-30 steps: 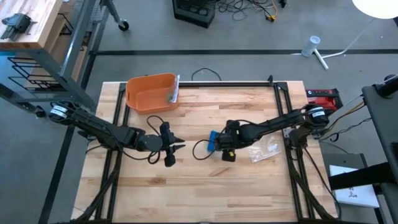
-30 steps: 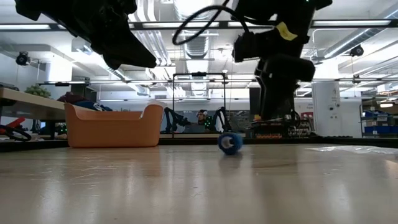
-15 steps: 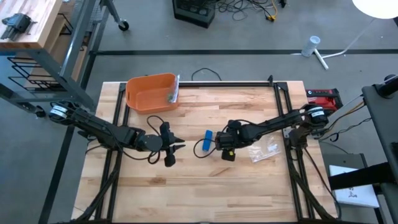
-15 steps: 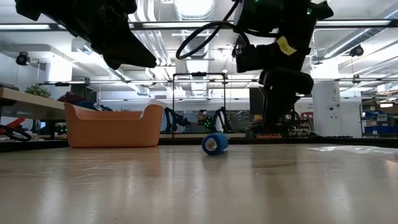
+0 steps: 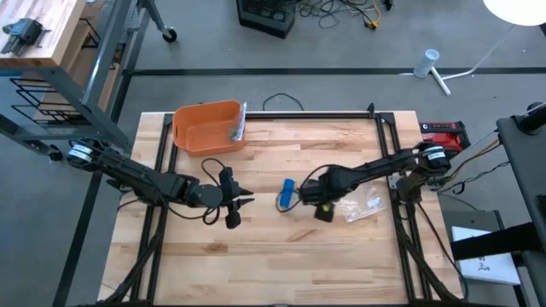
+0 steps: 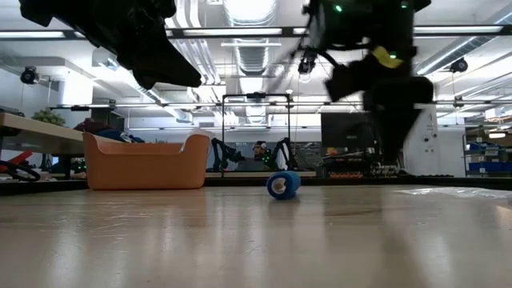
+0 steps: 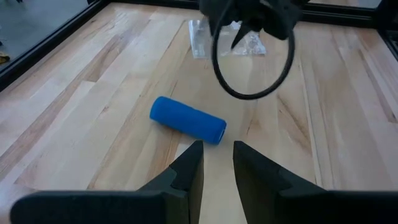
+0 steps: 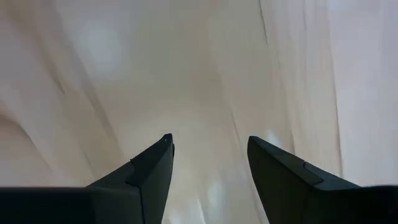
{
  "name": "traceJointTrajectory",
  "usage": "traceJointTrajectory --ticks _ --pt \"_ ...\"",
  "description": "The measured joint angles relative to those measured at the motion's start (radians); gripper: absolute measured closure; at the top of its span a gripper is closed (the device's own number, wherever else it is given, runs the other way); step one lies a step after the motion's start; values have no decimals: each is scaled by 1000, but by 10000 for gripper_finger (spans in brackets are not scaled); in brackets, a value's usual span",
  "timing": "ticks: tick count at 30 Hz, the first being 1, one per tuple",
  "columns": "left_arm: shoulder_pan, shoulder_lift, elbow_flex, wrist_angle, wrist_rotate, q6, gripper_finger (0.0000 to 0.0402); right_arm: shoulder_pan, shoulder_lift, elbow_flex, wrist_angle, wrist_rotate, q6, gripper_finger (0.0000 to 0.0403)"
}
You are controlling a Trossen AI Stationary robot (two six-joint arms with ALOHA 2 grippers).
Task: Roll bandage
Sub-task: Open the transparent zip bag
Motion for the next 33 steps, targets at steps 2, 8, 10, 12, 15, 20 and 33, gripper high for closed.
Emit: traceJointTrajectory --ticks 2,8,10,12,15,20,33 --pt "0 0 0 0 0 0 324 23 -1 -16 -99 -2 36 210" --pt "0 0 0 0 0 0 324 123 -1 -83 -124 -148 108 222" --pt "0 0 0 0 0 0 324 159 0 -101 -112 -159 110 224" --pt "0 0 0 0 0 -8 324 183 0 -114 -95 -158 113 224" --pt "0 0 0 0 0 -11 324 206 0 -136 -84 -157 115 224" --pt "0 0 0 1 0 -11 324 217 2 -156 -9 -158 149 224" --pt "0 0 0 1 0 -11 324 219 26 -157 47 -219 178 243"
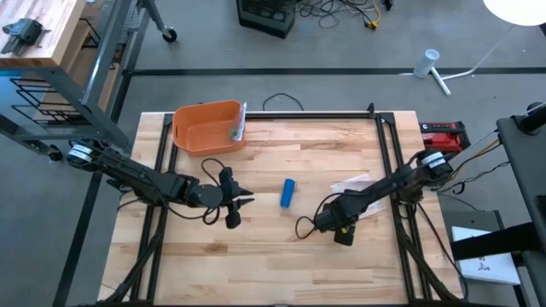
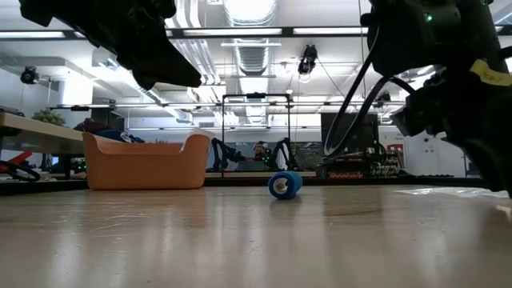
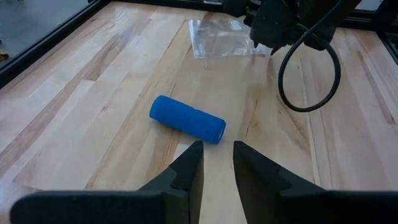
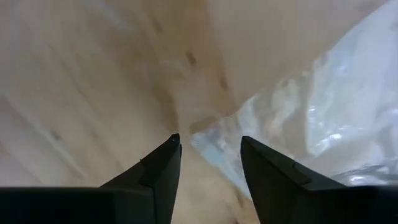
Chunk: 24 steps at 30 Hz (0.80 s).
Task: Roll bandage
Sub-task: Open the transparent zip bag
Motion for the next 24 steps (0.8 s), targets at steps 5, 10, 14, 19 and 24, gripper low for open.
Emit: traceJointTrajectory --ticks 5,10,14,19,24 --pt "0 0 0 0 0 0 324 11 0 -1 -14 -10 -19 235" --pt "0 0 0 0 0 0 324 40 0 -5 -126 -11 -57 225" --pt "0 0 0 0 0 0 324 65 0 -36 -146 -8 -74 222" --pt "0 0 0 0 0 0 324 69 0 -93 -109 17 -147 230" --pt "0 0 0 1 -1 2 324 69 -4 -81 -93 38 -237 245"
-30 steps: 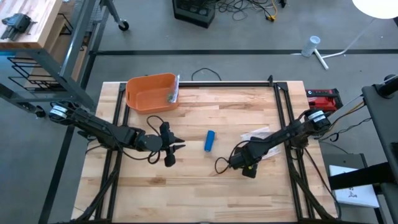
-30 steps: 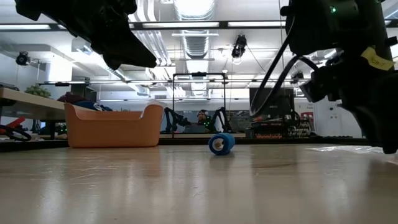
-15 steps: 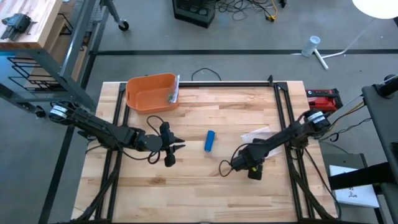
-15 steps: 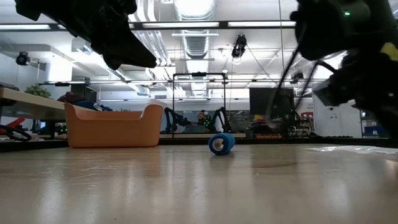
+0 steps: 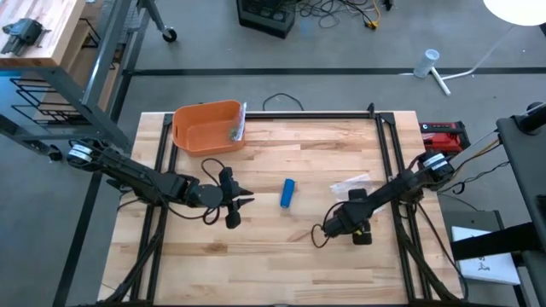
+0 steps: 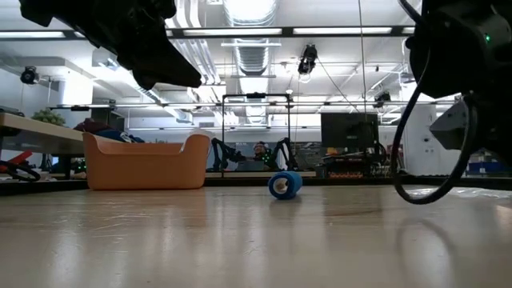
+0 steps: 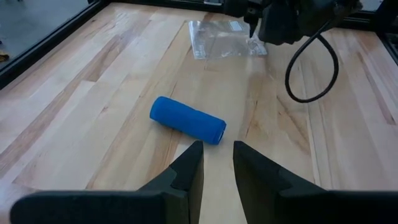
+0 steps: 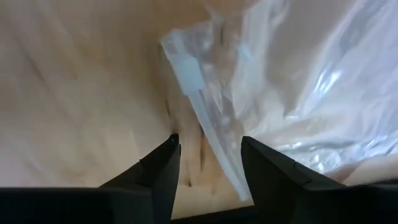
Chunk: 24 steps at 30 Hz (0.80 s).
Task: Roll bandage
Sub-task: Open the transparent zip bag
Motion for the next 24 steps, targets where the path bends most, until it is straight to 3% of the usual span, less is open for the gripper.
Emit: traceJointTrajectory --ticks 9,16,20,24 --pt "0 0 0 6 -1 11 324 -21 0 3 47 15 -216 288" --pt "0 0 0 14 -2 34 324 -46 1 10 69 1 -297 346" --pt "0 0 0 48 -2 67 324 -70 2 57 136 16 -294 391" --pt "0 0 0 104 2 109 324 -78 2 170 183 55 -294 397"
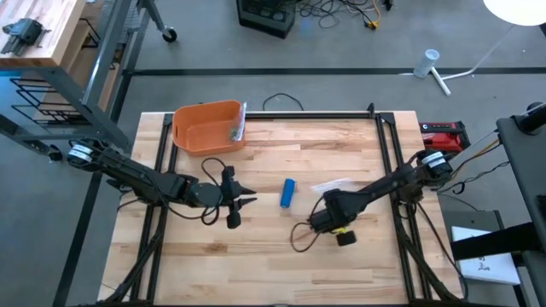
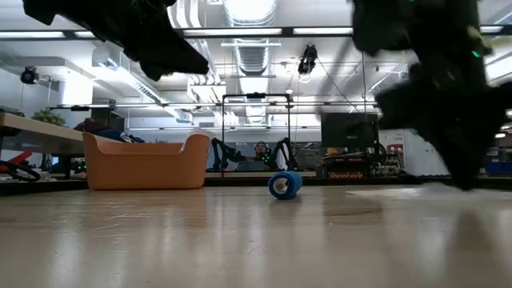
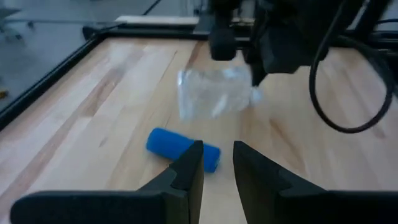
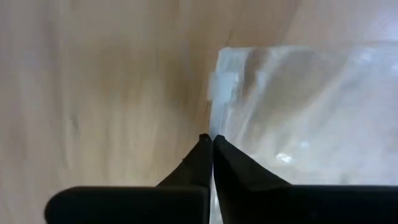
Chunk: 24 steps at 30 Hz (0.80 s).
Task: Roll bandage
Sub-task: Open the transparent zip bag
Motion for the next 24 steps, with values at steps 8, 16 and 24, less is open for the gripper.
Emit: traceJointTrajectory --ticks 8,16,24 --pt "-8 37 0 144 319 102 324 33 0 239 -44 36 70 402" --pt "-47 249 1 445 323 303 314 119 0 337 -32 131 146 403" --pt "-46 465 93 516 311 490 248 158 3 329 -22 316 359 403"
